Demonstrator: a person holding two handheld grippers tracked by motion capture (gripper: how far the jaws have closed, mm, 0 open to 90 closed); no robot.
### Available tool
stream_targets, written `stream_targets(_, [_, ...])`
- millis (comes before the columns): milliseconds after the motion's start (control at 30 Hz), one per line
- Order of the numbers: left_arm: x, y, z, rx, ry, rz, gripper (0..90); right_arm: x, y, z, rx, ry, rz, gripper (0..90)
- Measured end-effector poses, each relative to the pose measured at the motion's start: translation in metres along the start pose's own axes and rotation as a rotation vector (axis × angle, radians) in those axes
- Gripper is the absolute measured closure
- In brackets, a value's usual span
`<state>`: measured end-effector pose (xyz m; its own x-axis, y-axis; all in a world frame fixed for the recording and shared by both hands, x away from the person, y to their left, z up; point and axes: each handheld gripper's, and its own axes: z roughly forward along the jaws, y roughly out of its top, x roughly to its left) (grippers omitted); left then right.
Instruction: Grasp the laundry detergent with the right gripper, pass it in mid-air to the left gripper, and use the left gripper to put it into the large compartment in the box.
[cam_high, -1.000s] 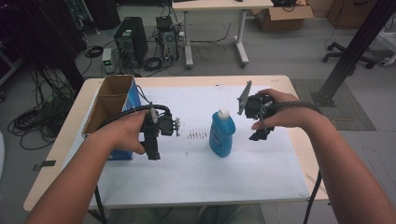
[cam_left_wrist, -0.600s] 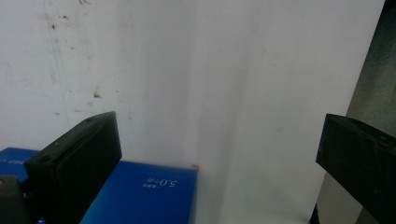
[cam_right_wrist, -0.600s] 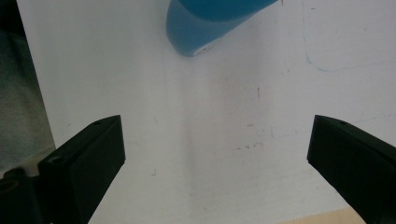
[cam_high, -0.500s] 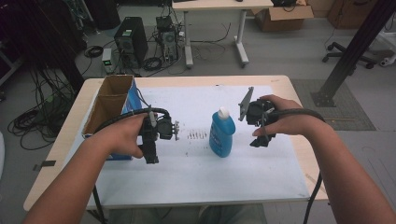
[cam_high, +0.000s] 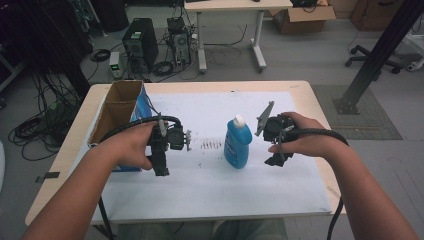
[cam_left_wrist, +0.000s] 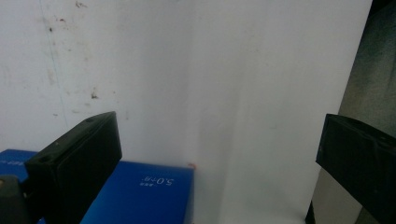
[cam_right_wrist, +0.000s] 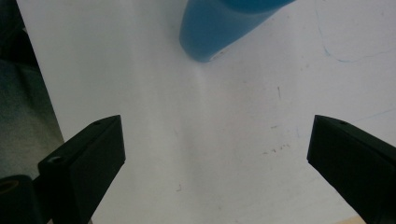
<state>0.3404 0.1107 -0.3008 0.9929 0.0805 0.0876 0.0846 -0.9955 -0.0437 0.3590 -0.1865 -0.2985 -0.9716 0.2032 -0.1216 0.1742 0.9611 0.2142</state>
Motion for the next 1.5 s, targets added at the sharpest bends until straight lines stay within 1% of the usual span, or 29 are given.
stream_targets(67, [-0.001,0.001,0.0,0.0,-0.005,0.008,0.3,0.002,0.0,0.003,-0.003,0.002,0.004,4.4])
stream_targets(133, [-0.002,0.001,0.0,0.003,-0.008,0.01,0.3,0.005,0.0,0.004,0.002,0.004,0.023,4.4])
stream_targets(167, [-0.003,0.001,0.0,0.007,-0.008,0.01,0.3,0.006,0.0,0.005,-0.002,0.002,0.023,4.3])
stream_targets(200, [-0.003,0.0,0.001,0.008,-0.008,0.012,0.3,0.007,0.0,0.006,-0.014,-0.001,0.02,4.3])
stream_targets(267, [-0.003,0.0,0.001,0.007,-0.007,0.012,0.3,0.008,0.0,0.005,-0.02,0.0,0.025,4.3])
stream_targets(333, [-0.004,0.0,0.001,0.007,-0.008,0.016,0.4,0.01,0.0,0.005,-0.041,-0.017,0.034,4.3])
stream_targets(367, [-0.004,-0.001,0.001,0.005,-0.007,0.016,0.4,0.01,0.0,0.005,-0.041,-0.017,0.034,4.3])
stream_targets(400, [-0.005,-0.001,0.001,0.003,-0.006,0.019,0.4,0.011,0.0,0.006,-0.06,-0.022,0.059,4.4])
stream_targets(467, [-0.005,-0.001,0.0,0.003,-0.004,0.023,0.4,0.012,-0.001,0.006,-0.077,-0.021,0.08,4.3])
stream_targets(533, [-0.005,0.0,0.0,-0.001,-0.002,0.028,0.4,0.013,-0.001,0.008,-0.088,-0.015,0.093,4.3])
stream_targets(567, [-0.005,0.0,0.0,-0.001,-0.002,0.028,0.4,0.013,-0.001,0.008,-0.088,-0.015,0.093,4.3])
stream_targets(633, [-0.006,0.0,0.0,0.0,-0.002,0.038,0.4,0.016,-0.001,0.012,-0.096,-0.016,0.111,4.3])
stream_targets(700, [-0.007,0.0,0.0,-0.003,-0.001,0.039,0.4,0.017,-0.002,0.015,-0.105,-0.02,0.124,4.3])
stream_targets(733, [-0.007,0.0,0.0,0.001,0.0,0.042,0.4,0.017,-0.002,0.015,-0.105,-0.02,0.124,4.3])
stream_targets(800, [-0.007,-0.001,0.0,0.001,0.001,0.042,0.4,0.019,-0.003,0.018,-0.122,-0.018,0.151,4.3])
stream_targets(900, [-0.006,-0.001,0.0,0.001,0.003,0.046,0.4,0.021,-0.006,0.021,-0.136,-0.022,0.172,4.4])
stream_targets(1000, [-0.007,-0.001,0.0,0.002,0.004,0.045,0.4,0.023,-0.009,0.022,-0.164,-0.031,0.192,4.3])
stream_targets(1100, [-0.007,-0.001,0.0,-0.002,0.007,0.046,0.4,0.025,-0.012,0.022,-0.208,-0.049,0.208,4.3])
stream_targets(1200, [-0.008,-0.001,0.0,0.0,0.009,0.051,0.4,0.027,-0.017,0.024,-0.257,-0.045,0.231,4.3])
stream_targets(1300, [-0.01,0.0,-0.001,-0.002,0.022,0.052,0.2,0.027,-0.02,0.027,-0.282,-0.049,0.258,4.2])
stream_targets(1367, [-0.01,0.0,-0.001,-0.005,0.025,0.057,0.2,0.027,-0.021,0.028,-0.289,-0.05,0.263,4.2])
stream_targets(1467, [-0.013,0.0,-0.001,-0.012,0.022,0.065,0.2,0.027,-0.023,0.03,-0.337,-0.045,0.291,4.0])
stream_targets(1500, [-0.013,0.0,-0.001,-0.012,0.022,0.065,0.2,0.027,-0.023,0.03,-0.337,-0.045,0.291,4.0])
